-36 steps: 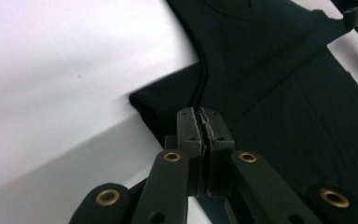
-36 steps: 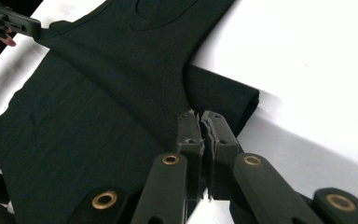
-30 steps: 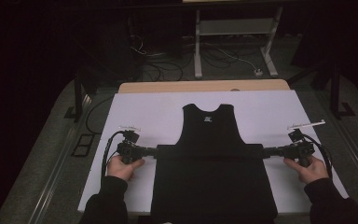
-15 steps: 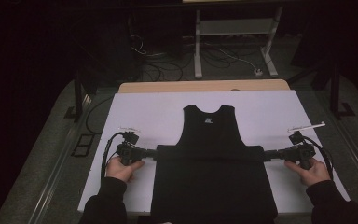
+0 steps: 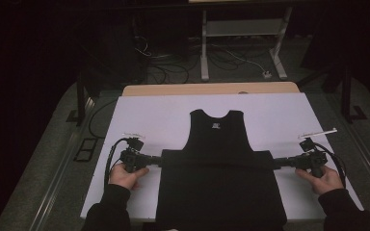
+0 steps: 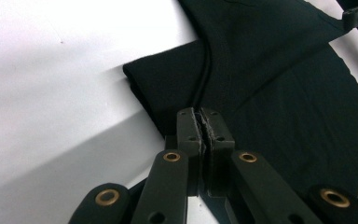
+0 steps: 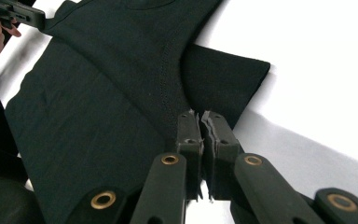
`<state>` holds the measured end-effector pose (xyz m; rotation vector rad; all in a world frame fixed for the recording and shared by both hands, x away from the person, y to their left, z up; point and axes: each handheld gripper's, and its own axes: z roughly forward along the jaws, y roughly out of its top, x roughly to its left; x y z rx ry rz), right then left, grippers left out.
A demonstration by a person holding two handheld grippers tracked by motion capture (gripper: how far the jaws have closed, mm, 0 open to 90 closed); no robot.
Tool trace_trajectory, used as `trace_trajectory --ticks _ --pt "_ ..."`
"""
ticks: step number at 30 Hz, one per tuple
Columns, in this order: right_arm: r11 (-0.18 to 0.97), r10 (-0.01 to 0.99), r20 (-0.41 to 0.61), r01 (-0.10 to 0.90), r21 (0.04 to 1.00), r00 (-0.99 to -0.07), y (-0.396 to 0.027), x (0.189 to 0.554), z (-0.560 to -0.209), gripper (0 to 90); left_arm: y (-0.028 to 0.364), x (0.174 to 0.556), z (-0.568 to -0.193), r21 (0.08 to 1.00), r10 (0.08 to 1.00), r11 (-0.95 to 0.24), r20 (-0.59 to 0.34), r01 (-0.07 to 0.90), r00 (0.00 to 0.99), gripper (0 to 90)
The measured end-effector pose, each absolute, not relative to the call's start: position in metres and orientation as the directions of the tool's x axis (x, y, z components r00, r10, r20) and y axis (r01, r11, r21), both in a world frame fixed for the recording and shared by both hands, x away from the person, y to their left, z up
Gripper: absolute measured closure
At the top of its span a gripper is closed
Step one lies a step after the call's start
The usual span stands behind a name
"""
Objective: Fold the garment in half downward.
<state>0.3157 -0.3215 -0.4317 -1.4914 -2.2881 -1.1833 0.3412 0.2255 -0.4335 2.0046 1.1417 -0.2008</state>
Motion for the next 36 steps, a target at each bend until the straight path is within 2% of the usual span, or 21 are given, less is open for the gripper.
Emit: trace_trajectory --ticks 13,17,21,27,31,36 --pt "0.178 0.709 0.536 0.852 0.492 -0.458 -0.322 0.314 -0.435 81.0 0.222 0.341 -0.439 0.541 0.655 -0.285 -0.492 0.791 0.573 84.4" --pt "0.146 0.728 0.533 0.857 0.494 -0.432 -0.328 0.314 -0.435 75.4 0.221 0.340 -0.441 0.552 0.668 -0.281 -0.475 0.785 0.573 73.8" --pt "0.127 0.738 0.516 0.841 0.526 -0.435 -0.330 0.313 -0.433 65.0 0.218 0.338 -0.437 0.574 0.681 -0.302 -0.428 0.761 0.593 59.6" --pt "0.140 0.759 0.468 0.816 0.561 -0.452 -0.329 0.313 -0.432 43.2 0.210 0.332 -0.433 0.602 0.731 -0.384 -0.266 0.701 0.628 39.7" --pt "0.135 0.758 0.453 0.792 0.595 -0.469 -0.330 0.313 -0.428 29.1 0.211 0.333 -0.430 0.614 0.735 -0.362 -0.275 0.701 0.620 32.6" --pt "0.134 0.773 0.423 0.774 0.619 -0.473 -0.330 0.313 -0.423 16.2 0.213 0.336 -0.426 0.631 0.729 -0.353 -0.277 0.691 0.626 26.0"
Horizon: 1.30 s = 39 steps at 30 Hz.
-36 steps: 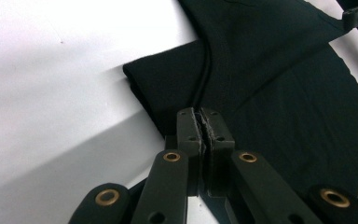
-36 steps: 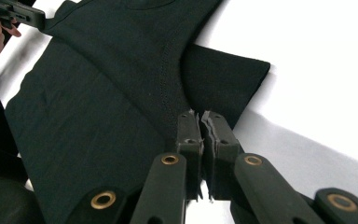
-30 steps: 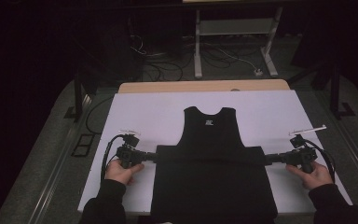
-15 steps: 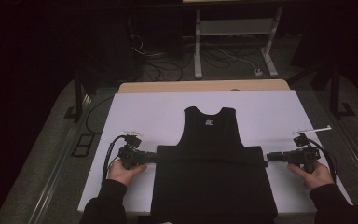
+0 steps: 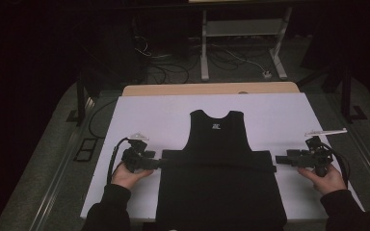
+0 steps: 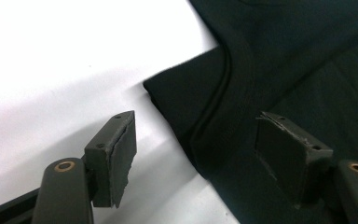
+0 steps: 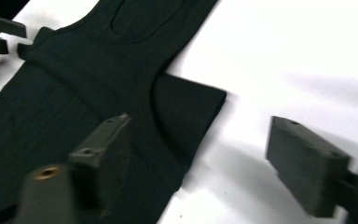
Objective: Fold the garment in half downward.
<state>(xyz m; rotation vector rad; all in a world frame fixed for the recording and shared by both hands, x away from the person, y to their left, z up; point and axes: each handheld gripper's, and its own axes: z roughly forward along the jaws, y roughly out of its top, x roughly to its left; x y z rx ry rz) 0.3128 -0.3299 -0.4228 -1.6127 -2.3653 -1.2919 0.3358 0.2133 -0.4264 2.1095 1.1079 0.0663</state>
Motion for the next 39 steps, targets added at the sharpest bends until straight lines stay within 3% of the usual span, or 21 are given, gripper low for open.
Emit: trace_trajectory --ticks 6,10,16,24,39 --pt "0.152 0.771 0.400 0.754 0.639 -0.495 -0.327 0.317 -0.419 12.2 0.209 0.342 -0.423 0.622 0.718 -0.399 -0.245 0.674 0.651 18.1" --pt "0.170 0.772 0.383 0.745 0.645 -0.508 -0.325 0.321 -0.418 0.2 0.207 0.345 -0.423 0.626 0.700 -0.391 -0.273 0.674 0.660 14.7" --pt "0.192 0.792 0.342 0.738 0.647 -0.506 -0.319 0.326 -0.413 0.0 0.204 0.351 -0.421 0.606 0.669 -0.401 -0.319 0.687 0.672 1.0" --pt "0.199 0.808 0.327 0.749 0.632 -0.490 -0.318 0.335 -0.415 0.0 0.197 0.357 -0.416 0.589 0.654 -0.444 -0.303 0.675 0.694 0.0" --pt "0.238 0.801 0.290 0.722 0.649 -0.524 -0.309 0.354 -0.403 0.0 0.196 0.374 -0.407 0.634 0.652 -0.407 -0.301 0.657 0.696 0.0"
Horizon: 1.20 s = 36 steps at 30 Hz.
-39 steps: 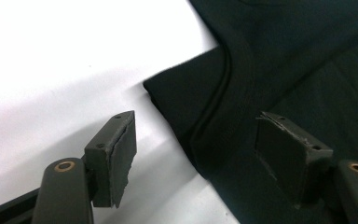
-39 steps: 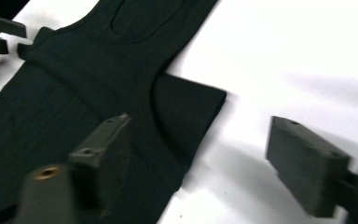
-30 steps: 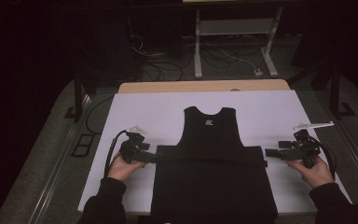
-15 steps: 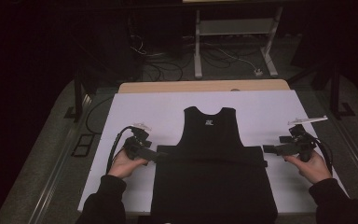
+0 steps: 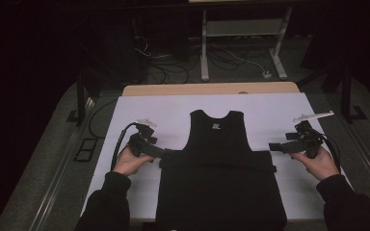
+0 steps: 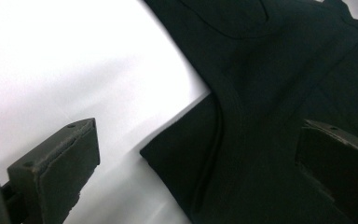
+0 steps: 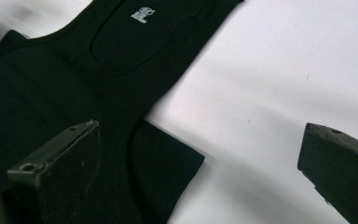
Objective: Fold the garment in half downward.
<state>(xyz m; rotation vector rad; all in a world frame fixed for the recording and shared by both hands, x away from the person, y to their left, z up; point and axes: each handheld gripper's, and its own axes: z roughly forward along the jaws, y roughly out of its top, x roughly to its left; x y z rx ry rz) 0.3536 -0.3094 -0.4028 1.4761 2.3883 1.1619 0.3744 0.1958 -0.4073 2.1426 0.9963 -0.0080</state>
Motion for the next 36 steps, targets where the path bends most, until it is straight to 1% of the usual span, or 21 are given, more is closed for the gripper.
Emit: trace_trajectory --ticks 5,11,21,26,30,36 --pt "0.252 0.797 0.284 0.720 0.647 -0.533 -0.307 0.359 -0.397 0.0 0.194 0.381 -0.404 0.631 0.639 -0.423 -0.301 0.650 0.708 0.0" --pt "0.266 0.796 0.264 0.707 0.655 -0.544 -0.305 0.365 -0.389 0.0 0.192 0.390 -0.394 0.643 0.659 -0.405 -0.288 0.651 0.694 0.0" --pt "0.262 0.792 0.271 0.705 0.659 -0.547 -0.305 0.377 -0.378 0.0 0.188 0.404 -0.384 0.642 0.655 -0.416 -0.281 0.644 0.702 0.0" --pt "0.263 0.784 0.276 0.700 0.664 -0.556 -0.307 0.385 -0.373 0.0 0.187 0.411 -0.378 0.656 0.650 -0.417 -0.268 0.629 0.711 0.0" --pt "0.271 0.788 0.258 0.692 0.669 -0.559 -0.307 0.392 -0.367 0.0 0.185 0.416 -0.374 0.662 0.640 -0.423 -0.265 0.619 0.721 0.0" --pt "0.270 0.785 0.257 0.685 0.677 -0.564 -0.308 0.401 -0.360 0.0 0.184 0.423 -0.366 0.664 0.645 -0.431 -0.248 0.612 0.723 0.0"
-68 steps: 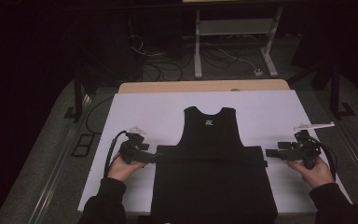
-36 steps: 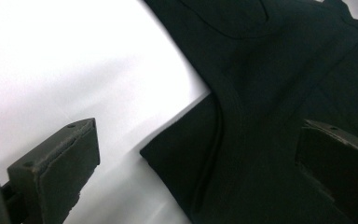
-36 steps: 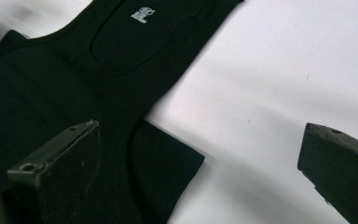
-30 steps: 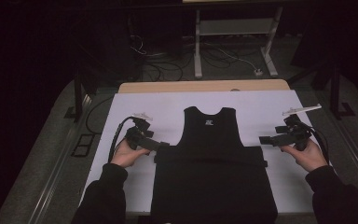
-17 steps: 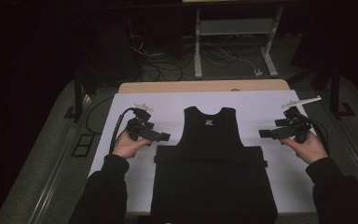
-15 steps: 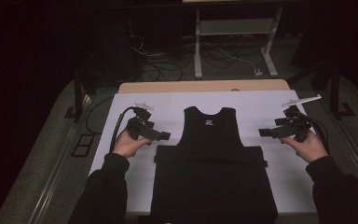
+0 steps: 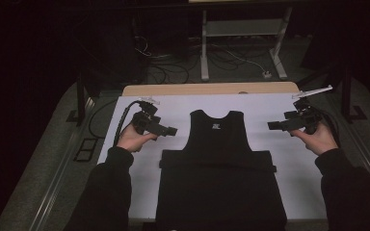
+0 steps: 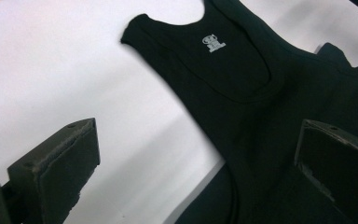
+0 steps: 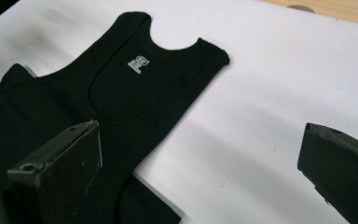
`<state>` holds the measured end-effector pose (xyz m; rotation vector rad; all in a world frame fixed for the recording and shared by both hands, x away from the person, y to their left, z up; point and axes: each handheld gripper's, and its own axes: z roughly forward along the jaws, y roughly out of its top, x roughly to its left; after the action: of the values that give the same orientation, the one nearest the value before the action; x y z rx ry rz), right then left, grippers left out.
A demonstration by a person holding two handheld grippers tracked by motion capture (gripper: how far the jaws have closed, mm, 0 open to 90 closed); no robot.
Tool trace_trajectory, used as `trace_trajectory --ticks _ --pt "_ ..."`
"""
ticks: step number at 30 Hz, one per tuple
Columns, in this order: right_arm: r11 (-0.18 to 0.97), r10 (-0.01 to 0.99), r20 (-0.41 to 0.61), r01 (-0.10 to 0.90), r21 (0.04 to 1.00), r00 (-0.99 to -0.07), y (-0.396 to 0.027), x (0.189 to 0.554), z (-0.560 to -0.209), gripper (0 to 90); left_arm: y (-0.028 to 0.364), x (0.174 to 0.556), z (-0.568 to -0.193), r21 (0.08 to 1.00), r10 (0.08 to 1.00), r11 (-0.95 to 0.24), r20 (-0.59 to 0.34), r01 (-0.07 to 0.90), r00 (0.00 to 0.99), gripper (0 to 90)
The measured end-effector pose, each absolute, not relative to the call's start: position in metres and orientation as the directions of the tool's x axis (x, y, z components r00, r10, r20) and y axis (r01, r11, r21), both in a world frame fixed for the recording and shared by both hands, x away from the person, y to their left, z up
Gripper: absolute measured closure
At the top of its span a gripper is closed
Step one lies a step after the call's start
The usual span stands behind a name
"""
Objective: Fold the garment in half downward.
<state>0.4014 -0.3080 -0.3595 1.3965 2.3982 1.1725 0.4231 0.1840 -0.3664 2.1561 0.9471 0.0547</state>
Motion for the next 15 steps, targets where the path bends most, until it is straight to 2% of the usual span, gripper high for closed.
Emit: trace_trajectory --ticks 15 --pt "0.272 0.789 0.257 0.693 0.667 -0.558 -0.304 0.421 -0.360 0.0 0.174 0.440 -0.358 0.657 0.632 -0.456 -0.236 0.600 0.738 0.0"
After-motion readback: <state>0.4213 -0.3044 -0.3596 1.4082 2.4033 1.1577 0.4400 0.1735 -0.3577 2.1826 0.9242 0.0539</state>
